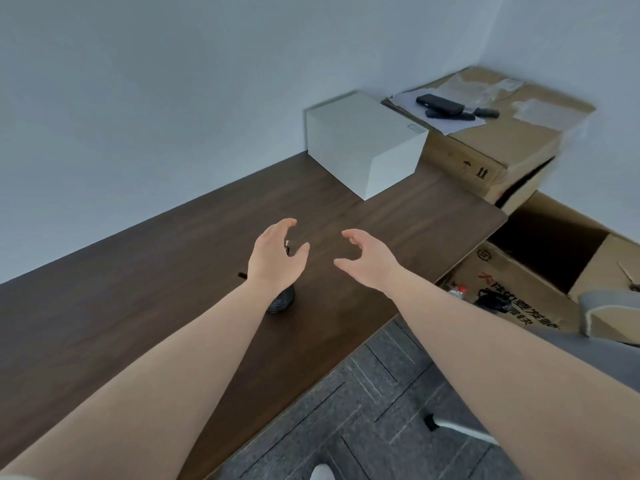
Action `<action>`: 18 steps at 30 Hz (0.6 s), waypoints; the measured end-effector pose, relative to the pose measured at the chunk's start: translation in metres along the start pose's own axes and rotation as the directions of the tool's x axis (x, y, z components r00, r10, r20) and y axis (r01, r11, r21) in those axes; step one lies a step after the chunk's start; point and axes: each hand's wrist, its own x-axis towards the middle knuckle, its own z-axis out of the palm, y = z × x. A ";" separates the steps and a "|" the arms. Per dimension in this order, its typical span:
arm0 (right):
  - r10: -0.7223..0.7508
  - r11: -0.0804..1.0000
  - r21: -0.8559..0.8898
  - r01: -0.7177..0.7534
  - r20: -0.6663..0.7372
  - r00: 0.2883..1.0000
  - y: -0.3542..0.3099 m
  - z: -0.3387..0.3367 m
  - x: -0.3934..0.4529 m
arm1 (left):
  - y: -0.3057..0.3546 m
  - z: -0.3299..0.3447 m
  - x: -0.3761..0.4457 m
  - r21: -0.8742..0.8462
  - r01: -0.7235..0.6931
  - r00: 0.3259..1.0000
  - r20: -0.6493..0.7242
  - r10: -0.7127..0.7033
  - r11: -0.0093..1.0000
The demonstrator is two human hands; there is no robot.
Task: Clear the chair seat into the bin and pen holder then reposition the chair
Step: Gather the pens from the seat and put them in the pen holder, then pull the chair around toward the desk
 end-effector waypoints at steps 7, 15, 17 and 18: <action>0.075 0.996 0.042 -0.074 -0.029 0.997 0.096 -0.069 -0.108 | 0.079 0.063 -0.070 0.164 -0.111 0.982 0.170 0.083 0.980; 0.348 0.936 -0.005 -0.352 -0.129 0.928 0.296 -0.152 -0.298 | 0.200 0.217 -0.198 0.199 -0.312 0.882 0.424 0.206 0.929; 0.439 0.896 -0.002 -0.443 -0.131 0.889 0.340 -0.172 -0.349 | 0.230 0.255 -0.232 0.186 -0.351 0.846 0.482 0.226 0.917; 0.491 0.869 0.005 -0.495 -0.137 0.860 0.362 -0.181 -0.373 | 0.243 0.274 -0.249 0.173 -0.373 0.826 0.509 0.241 0.912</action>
